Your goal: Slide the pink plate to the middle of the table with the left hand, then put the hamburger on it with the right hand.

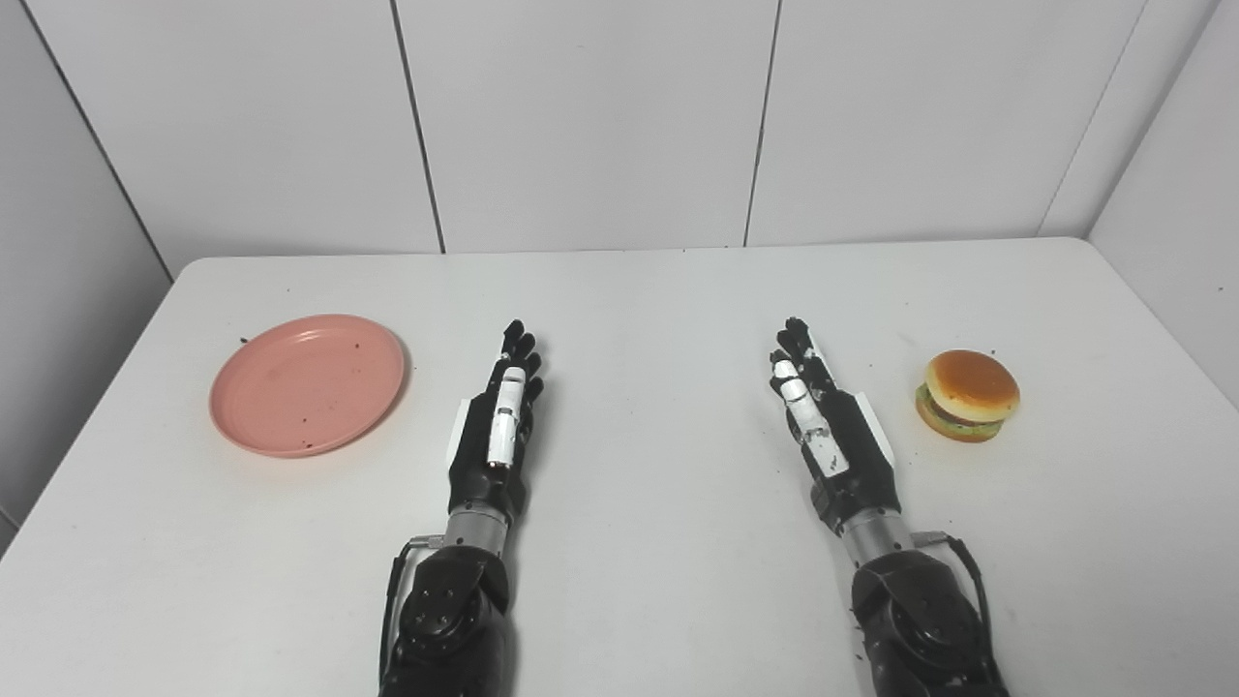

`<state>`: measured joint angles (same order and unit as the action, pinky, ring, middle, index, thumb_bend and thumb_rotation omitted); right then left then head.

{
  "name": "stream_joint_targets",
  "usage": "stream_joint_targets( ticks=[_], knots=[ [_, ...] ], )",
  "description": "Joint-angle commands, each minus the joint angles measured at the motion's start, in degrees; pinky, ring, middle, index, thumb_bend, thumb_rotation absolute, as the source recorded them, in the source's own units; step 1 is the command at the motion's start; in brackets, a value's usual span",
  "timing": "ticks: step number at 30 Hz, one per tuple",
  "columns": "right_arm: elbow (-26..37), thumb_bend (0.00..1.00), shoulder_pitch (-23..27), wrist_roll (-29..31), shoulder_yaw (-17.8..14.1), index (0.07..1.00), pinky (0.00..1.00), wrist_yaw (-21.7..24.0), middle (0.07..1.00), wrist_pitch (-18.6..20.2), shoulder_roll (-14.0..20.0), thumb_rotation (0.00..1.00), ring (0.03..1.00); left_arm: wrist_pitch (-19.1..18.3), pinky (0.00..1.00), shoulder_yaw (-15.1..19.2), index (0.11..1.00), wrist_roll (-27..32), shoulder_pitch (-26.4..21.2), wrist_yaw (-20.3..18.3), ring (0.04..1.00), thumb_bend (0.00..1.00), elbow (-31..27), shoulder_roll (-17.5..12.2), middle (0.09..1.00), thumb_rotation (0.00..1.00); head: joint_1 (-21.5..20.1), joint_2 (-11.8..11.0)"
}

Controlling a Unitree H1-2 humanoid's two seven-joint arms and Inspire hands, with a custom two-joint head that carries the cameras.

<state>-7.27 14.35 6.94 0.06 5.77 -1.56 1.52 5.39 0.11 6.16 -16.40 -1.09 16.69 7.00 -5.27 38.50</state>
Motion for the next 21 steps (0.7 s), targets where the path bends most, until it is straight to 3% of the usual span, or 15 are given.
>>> stream_joint_targets(
  ticks=[1,9,16,21],
  knots=[
    [1.35,0.51,1.24,0.62,-0.17,1.0,1.0,0.11,1.0,0.54,-0.38,0.77,1.0,-0.61,1.0,0.24,1.0,0.42,0.83,-0.31,1.0,0.29,0.12,-0.32,1.0,1.0,0.14,-0.01],
    [1.09,0.52,1.31,0.64,-0.34,1.0,1.0,0.17,1.0,0.46,-0.27,0.78,1.0,0.22,1.0,0.18,1.0,0.13,0.67,-0.29,1.0,0.3,0.91,-0.31,1.0,1.0,0.1,-0.07],
    [0.89,0.44,1.44,1.15,-0.34,1.0,1.0,0.41,1.0,-0.16,-0.21,0.77,1.0,-0.07,1.0,0.34,1.0,0.85,0.71,-0.65,1.0,0.29,1.01,-0.15,1.0,1.0,0.78,-0.46],
    [0.52,0.44,1.09,1.51,-0.75,1.0,1.0,0.73,1.0,-0.55,0.56,0.78,1.0,1.27,1.0,-0.07,1.0,-0.01,1.0,0.18,1.0,0.27,1.39,0.72,1.0,1.0,7.24,-1.99]
  ],
)
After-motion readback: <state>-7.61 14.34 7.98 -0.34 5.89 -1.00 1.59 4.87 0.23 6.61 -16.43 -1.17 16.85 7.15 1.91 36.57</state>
